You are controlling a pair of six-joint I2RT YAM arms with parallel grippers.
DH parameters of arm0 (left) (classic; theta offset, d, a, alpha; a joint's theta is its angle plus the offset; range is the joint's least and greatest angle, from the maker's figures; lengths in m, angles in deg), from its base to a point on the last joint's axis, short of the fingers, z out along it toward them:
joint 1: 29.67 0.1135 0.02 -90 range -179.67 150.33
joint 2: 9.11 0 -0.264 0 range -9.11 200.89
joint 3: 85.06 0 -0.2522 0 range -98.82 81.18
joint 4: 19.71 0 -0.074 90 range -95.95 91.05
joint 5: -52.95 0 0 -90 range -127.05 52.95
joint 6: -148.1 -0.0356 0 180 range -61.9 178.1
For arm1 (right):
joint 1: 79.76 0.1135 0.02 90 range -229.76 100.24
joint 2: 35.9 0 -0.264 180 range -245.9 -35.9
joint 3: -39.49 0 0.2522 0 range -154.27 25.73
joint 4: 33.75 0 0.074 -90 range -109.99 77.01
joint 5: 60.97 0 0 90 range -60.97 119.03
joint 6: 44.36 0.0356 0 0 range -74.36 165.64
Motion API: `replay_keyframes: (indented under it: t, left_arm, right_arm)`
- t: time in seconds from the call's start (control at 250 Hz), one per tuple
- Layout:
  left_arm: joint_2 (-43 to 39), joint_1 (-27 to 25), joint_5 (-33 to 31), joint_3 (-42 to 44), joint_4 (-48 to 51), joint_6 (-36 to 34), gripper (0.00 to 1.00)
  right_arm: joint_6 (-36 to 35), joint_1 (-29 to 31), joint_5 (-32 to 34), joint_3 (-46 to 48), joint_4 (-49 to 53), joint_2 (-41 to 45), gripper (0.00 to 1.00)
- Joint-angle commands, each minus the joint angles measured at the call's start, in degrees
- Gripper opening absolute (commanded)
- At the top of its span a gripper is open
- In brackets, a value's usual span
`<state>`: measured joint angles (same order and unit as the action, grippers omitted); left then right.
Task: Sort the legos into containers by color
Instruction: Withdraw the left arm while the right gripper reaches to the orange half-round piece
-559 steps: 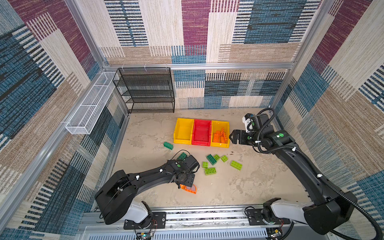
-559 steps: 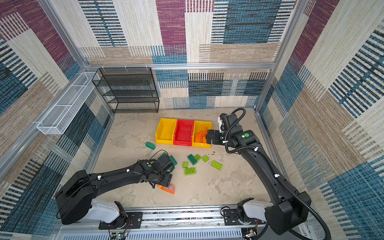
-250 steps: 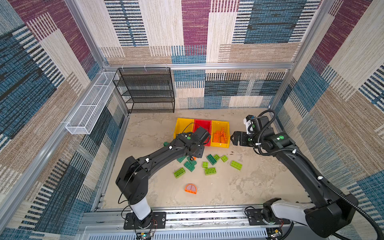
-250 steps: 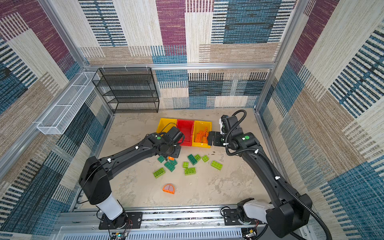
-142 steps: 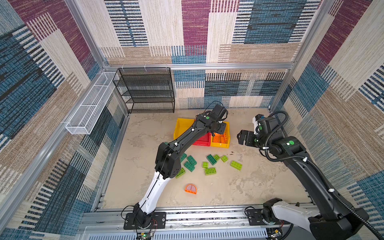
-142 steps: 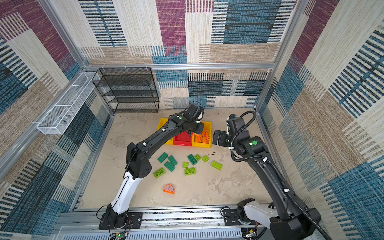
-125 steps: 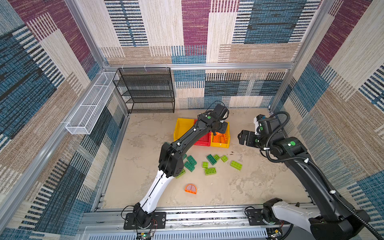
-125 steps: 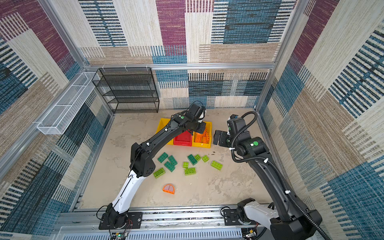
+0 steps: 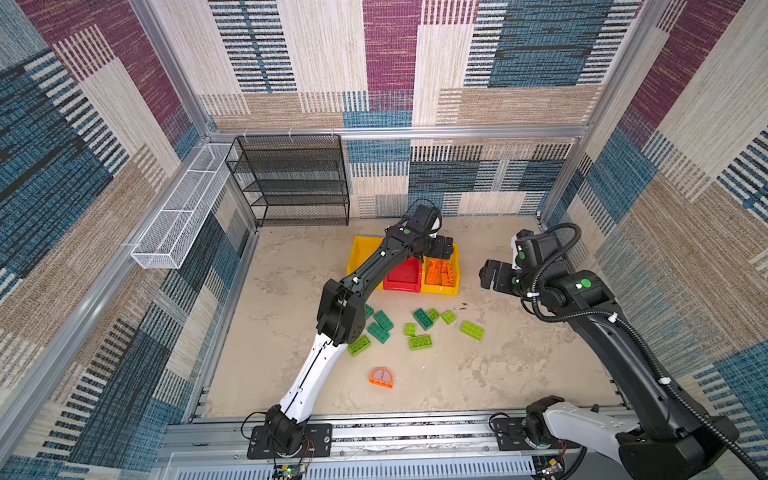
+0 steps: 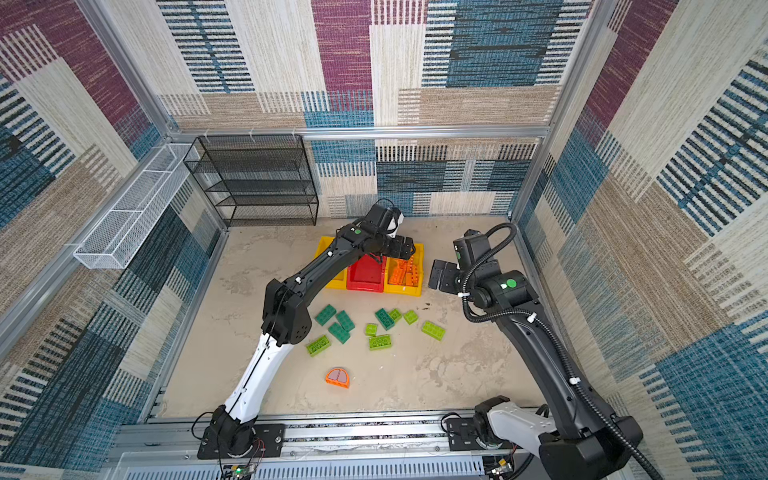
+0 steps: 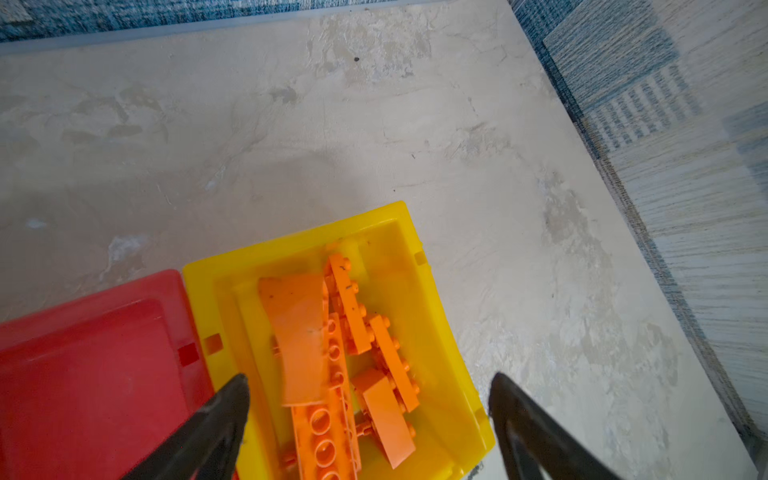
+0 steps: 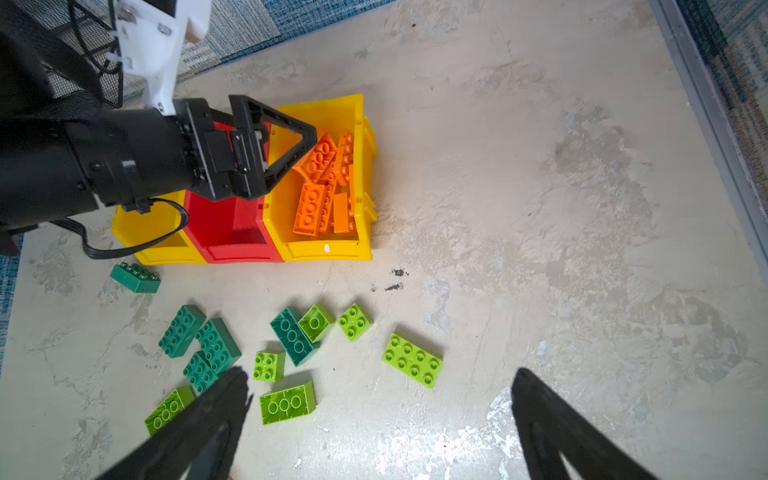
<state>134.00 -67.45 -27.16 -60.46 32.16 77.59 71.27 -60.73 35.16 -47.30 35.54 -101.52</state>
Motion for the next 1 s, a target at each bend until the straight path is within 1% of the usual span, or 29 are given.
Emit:
replay_keyframes:
  t: [0.0, 0.064, 0.128, 0.212, 0.296, 0.42, 0.524, 0.572, 0.676, 0.756, 0.86, 0.992]
  left_arm:
    - [-6.4, 0.2, 1.2, 5.3, -6.6, 1.8, 0.93]
    - [-12.0, 0.3, -1.1, 11.7, -8.3, 2.0, 0.94]
    - [-19.4, 0.7, -3.9, 20.9, -9.7, 2.5, 0.94]
    - [-31.7, 1.5, -9.0, 36.9, -12.2, 4.9, 0.94]
    - [-45.8, 1.7, -14.6, 54.0, -13.3, 8.4, 0.95]
    - [-65.8, 1.6, -20.8, 73.4, -7.2, 15.8, 0.96]
    - [-82.3, 0.9, -24.1, 86.0, -0.1, 23.5, 0.96]
    - [-89.9, 0.5, -25.4, 91.0, 2.9, 27.3, 0.96]
    - [-104.5, 0.2, -27.2, 99.0, 8.6, 34.1, 0.96]
    - [-112.0, 0.2, -27.7, 101.8, 12.1, 36.2, 0.95]
    - [-115.7, 0.2, -28.8, 101.9, 17.8, 37.5, 0.96]
    - [-116.2, 0.2, -29.4, 102.7, 20.9, 38.3, 0.96]
  right_arm:
    - [-3.3, 0.0, -5.3, -0.2, -2.1, -1.0, 1.0]
    - [-4.9, 0.0, -8.4, -0.1, -2.8, -1.6, 1.0]
    - [-6.3, 0.1, -12.1, 1.1, -3.9, -1.8, 1.0]
    - [-7.7, 0.9, -16.4, 3.4, -5.7, -1.5, 1.0]
    - [-8.1, 3.8, -19.3, 5.1, -6.8, -1.5, 1.0]
    - [-8.0, 12.4, -19.5, 8.1, -9.1, -2.5, 1.0]
    - [-8.4, 17.7, -21.6, 10.0, -9.8, -4.2, 0.99]
    - [-8.7, 20.1, -21.5, 9.9, -9.5, -5.0, 1.0]
    - [-9.5, 26.0, -20.6, 10.7, -10.2, -6.5, 1.0]
    - [-8.9, 31.2, -19.4, 12.0, -12.2, -8.0, 1.0]
    - [-8.7, 37.5, -16.4, 13.8, -14.3, -10.5, 1.0]
    - [-8.8, 41.3, -14.3, 16.9, -18.4, -13.2, 1.0]
